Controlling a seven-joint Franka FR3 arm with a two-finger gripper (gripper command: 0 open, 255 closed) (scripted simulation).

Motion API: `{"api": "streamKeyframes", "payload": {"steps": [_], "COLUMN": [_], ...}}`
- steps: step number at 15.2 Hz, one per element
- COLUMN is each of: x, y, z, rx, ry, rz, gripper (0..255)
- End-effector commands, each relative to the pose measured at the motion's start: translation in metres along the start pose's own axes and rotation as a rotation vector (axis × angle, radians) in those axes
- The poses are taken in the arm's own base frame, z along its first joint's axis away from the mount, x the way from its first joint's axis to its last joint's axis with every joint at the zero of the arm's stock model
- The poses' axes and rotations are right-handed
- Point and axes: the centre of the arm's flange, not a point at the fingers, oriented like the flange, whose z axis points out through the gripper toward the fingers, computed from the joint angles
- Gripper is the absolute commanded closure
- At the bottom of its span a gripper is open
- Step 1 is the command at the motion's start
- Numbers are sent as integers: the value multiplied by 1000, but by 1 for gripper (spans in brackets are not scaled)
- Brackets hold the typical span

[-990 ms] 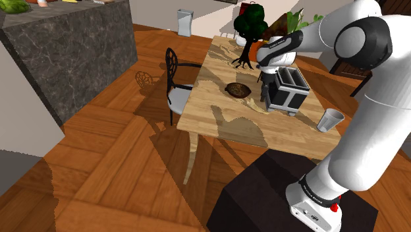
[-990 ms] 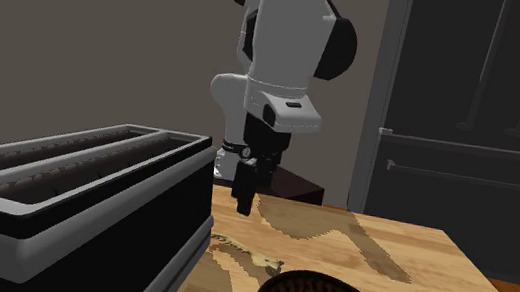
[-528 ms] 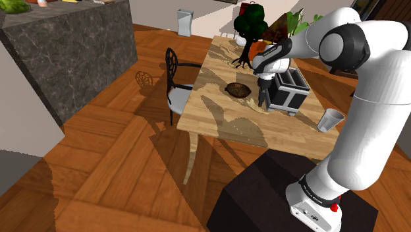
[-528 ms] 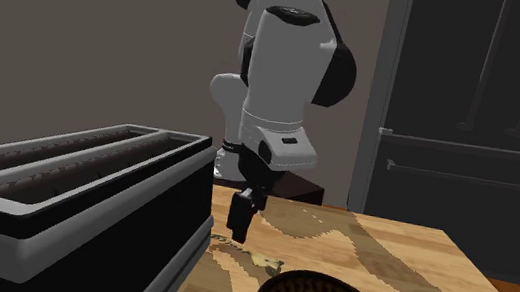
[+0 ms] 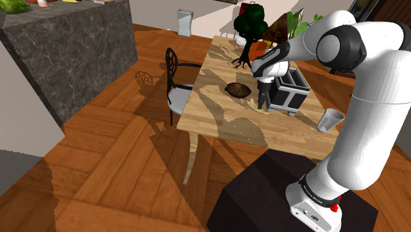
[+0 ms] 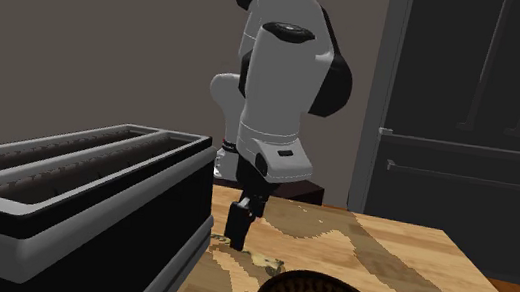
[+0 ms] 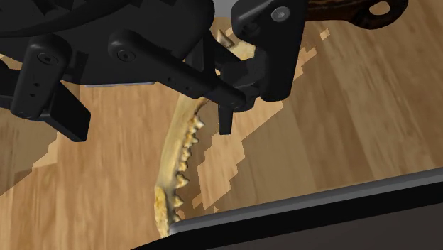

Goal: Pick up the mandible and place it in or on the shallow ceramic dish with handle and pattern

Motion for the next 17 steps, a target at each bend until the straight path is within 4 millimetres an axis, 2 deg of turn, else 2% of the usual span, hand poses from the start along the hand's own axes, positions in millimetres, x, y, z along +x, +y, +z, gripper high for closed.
{"api": "streamKeyframes", "payload": {"steps": [1,2,3,12,13,15,17], "x": [0,0,0,0,0,-63,-65], "y": [0,0,0,0,0,-30,-31], "z": [0,0,0,0,0,3,9], "rx": [0,0,0,0,0,-176,-184], "ry": [0,0,0,0,0,259,271], "rz": [0,0,0,0,0,153,160], "gripper": [0,0,255,255,0,0,0]}}
